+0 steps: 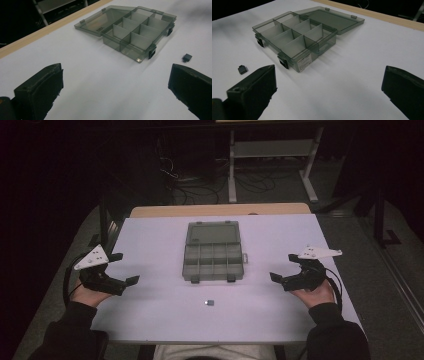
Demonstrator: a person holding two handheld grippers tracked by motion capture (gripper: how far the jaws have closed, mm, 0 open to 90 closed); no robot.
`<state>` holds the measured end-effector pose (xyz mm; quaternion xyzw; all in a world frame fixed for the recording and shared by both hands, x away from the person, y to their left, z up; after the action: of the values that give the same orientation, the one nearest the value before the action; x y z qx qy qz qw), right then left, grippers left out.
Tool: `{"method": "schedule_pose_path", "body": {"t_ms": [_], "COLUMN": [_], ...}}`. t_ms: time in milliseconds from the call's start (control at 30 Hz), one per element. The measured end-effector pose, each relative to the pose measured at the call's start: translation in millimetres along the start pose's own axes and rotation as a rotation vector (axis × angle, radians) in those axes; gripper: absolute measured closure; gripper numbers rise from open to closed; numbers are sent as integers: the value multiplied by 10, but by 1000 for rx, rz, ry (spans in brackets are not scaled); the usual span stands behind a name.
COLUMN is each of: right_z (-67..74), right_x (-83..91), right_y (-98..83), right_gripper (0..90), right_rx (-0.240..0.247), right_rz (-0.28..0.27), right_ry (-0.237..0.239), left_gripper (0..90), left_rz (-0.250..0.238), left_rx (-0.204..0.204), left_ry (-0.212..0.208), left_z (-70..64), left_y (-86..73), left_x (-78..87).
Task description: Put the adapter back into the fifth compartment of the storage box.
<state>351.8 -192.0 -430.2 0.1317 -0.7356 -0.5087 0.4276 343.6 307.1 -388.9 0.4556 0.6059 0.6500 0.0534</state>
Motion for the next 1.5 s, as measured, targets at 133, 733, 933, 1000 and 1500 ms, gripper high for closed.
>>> {"method": "schedule_pose_path", "body": {"t_ms": [133,733,933,1000,1500], "right_z": [1,17,18,18,27], "right_x": [0,-9,-8,-8,-15], "right_y": [1,5,6,6,5], "right_gripper": [0,0,0,0,0], "right_rx": [0,7,8,8,9], "right_rz": [0,1,0,1,4], "right_ry": [1,11,11,12,17], "left_gripper": [0,0,0,0,0], "left_rz": [6,73,103,106,155], "left_rx": [-9,-73,-104,-109,-152], "left_ry": [-4,-65,-88,-90,-141], "left_z": [-22,-226,-326,-340,-503], "left_y": [23,175,210,217,312], "left_x": [-7,-162,-252,-264,-420]}}
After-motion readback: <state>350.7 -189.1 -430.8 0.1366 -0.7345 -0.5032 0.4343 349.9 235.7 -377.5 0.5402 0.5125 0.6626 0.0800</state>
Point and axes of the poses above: each handheld gripper's, and its own axes: x roughly backward along the jaws, y roughly out of its top, z roughly to its left, the point moved 6 cm from there along -x, roughly forward along the jaws, and after that the axes turned 15 degrees about x, right-handed, at the moved point
